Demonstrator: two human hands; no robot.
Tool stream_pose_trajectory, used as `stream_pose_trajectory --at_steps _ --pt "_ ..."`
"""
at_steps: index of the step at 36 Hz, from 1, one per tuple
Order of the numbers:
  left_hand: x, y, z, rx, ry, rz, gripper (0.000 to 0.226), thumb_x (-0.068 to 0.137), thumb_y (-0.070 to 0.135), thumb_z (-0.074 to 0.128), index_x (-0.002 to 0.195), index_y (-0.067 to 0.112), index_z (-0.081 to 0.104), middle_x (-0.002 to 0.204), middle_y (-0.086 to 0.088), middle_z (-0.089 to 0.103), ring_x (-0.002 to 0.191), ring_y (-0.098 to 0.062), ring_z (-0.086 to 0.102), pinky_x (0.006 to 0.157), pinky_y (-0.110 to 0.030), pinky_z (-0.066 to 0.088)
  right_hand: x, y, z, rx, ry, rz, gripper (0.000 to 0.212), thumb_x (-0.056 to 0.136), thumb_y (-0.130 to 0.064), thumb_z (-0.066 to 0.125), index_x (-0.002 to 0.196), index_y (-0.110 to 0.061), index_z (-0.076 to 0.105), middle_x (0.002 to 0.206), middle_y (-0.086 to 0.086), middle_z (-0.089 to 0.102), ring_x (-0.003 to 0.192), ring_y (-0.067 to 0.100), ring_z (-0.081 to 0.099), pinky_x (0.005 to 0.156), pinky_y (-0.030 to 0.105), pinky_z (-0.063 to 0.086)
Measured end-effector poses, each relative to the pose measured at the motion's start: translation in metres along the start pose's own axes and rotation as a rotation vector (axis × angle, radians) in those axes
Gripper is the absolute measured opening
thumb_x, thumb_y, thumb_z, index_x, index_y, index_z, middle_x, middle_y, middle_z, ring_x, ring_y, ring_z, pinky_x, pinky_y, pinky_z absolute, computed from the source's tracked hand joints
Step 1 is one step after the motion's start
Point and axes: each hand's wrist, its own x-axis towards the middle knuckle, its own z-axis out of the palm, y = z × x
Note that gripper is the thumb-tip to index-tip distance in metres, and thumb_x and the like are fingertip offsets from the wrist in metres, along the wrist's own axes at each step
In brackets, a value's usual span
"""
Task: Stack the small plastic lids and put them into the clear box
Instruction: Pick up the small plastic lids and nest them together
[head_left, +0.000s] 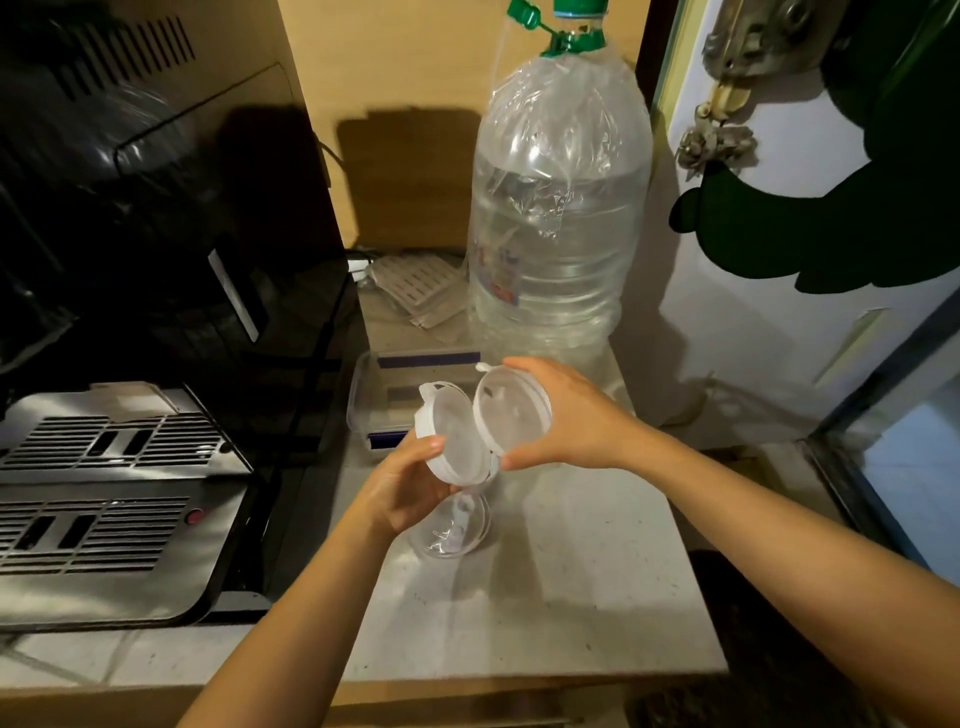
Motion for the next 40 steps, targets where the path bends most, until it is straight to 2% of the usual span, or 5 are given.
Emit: stream_pose_trajectory --at_steps 12,23,28,33,40 --pt "0.005 0.008 0.01 -0.098 -0.026 0.032 0.092 0.03 0.036 0.092 0.111 0.016 0.053 0.089 -0.004 0.073 0.082 -0.018 0.068 0.074 -0.036 0.057 0.014 -0.015 0.009 0.103 -0.068 -0.069 0.1 0.063 -0.026 0.084 0.143 -0.023 0.024 0.148 -0.004 0.031 0.133 0.013 0.031 0.098 0.02 0.028" --pt "0.002 0.018 0.015 -0.122 -0.003 0.067 0.089 0.022 0.036 0.092 0.099 0.01 0.056 0.077 -0.005 0.074 0.071 -0.016 0.07 0.058 -0.028 0.058 0.026 -0.018 0.015 0.11 -0.136 -0.168 0.108 0.059 -0.026 0.086 0.145 -0.023 0.02 0.149 -0.004 0.03 0.135 0.013 0.031 0.11 0.035 0.035" --pt "0.001 0.019 0.009 -0.051 -0.043 0.077 0.065 0.029 0.039 0.091 0.086 0.016 0.074 0.079 -0.004 0.074 0.074 -0.015 0.069 0.06 -0.026 0.057 0.03 -0.016 0.022 0.105 -0.165 -0.182 0.108 0.061 -0.024 0.085 0.146 -0.024 0.017 0.151 -0.004 0.028 0.137 0.013 0.029 0.109 0.034 0.036" --pt "-0.002 0.017 0.0 0.005 -0.037 0.079 0.061 0.033 0.045 0.088 0.087 0.019 0.074 0.081 -0.002 0.073 0.075 -0.015 0.068 0.064 -0.026 0.057 0.037 -0.015 0.031 0.106 -0.219 -0.199 0.109 0.065 -0.025 0.083 0.147 -0.025 0.011 0.155 -0.006 0.021 0.14 0.012 0.024 0.109 0.027 0.03" --pt "-0.013 0.018 -0.012 0.024 0.114 0.111 0.089 0.029 0.046 0.088 0.106 0.016 0.054 0.096 -0.011 0.063 0.09 -0.024 0.062 0.072 -0.035 0.056 0.053 -0.004 0.032 0.077 -0.312 -0.202 0.111 0.065 -0.025 0.083 0.147 -0.028 0.008 0.157 -0.005 0.015 0.142 0.013 0.018 0.113 0.029 0.02"
